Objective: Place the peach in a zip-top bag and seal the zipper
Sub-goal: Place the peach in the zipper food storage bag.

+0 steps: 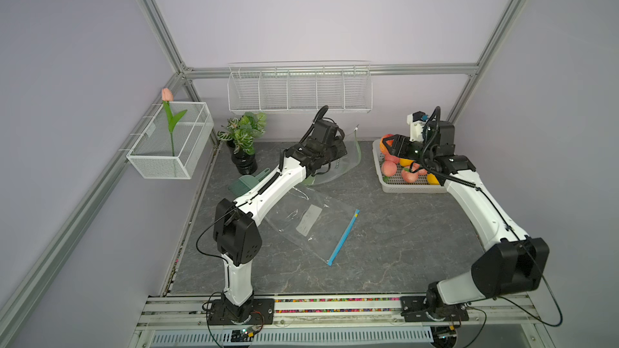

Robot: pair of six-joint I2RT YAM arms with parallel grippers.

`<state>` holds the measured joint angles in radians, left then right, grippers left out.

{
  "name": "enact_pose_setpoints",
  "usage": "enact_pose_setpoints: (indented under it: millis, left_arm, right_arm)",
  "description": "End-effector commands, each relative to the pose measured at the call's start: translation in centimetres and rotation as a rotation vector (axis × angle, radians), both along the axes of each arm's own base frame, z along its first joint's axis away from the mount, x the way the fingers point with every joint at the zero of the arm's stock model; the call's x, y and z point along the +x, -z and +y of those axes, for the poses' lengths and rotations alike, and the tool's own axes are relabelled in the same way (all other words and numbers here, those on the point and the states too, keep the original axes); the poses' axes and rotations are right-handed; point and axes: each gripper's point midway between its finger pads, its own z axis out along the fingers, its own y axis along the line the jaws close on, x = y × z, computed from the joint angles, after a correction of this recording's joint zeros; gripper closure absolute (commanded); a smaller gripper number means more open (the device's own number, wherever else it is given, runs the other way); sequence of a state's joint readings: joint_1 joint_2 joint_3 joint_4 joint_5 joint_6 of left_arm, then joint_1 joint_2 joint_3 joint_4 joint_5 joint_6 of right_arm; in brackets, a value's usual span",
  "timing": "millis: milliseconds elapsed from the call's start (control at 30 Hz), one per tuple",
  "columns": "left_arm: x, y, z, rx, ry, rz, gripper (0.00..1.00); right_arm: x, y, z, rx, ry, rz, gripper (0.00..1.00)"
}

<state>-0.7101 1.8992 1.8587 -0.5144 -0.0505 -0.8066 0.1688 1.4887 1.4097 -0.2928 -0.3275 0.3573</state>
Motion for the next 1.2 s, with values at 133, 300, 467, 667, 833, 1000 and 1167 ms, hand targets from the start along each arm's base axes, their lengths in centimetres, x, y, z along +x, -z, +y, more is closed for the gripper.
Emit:
enact_pose_setpoints:
  millis: [133, 300, 467, 667, 833, 1000, 1167]
  left_arm:
    - [0.1, -0.6, -1.5, -0.06, 0.027, 0.007, 1.0]
    - [-0.1, -0.9, -1.8, -0.076, 0.044, 0.009, 1.0]
    - [-0.4, -1.7, -2.0, -0.098, 0.059, 0.004, 1.0]
    - [-0.9, -2.8, -2.0, -0.127, 0.074, -0.013, 1.0]
    - [-1.2, -3.3, -2.0, -0.14, 0.085, -0.022, 1.0]
    - [-1.3, -3.0, -2.2, -0.146, 0.095, -0.018, 1.0]
    - [-1.3, -2.8, -2.4, -0.148, 0.105, -0.013, 1.0]
  right_arm:
    - [-1.2, -3.0, 5.2, 0.048, -0.173, -0.09, 0.38]
    - [-1.2, -2.3, 7.2, 0.044, -0.211, -0.076, 0.38]
    - [-0.4, -0.5, 8.1, 0.012, -0.206, -0.038, 0.38]
    - [0.5, 1.7, 8.6, -0.049, -0.196, 0.023, 0.38]
    - [0.9, 3.5, 8.3, -0.13, -0.158, 0.07, 0.38]
    - [1.1, 4.4, 7.9, -0.17, -0.134, 0.093, 0.33]
    - [1.2, 4.7, 7.7, -0.187, -0.122, 0.1, 0.24]
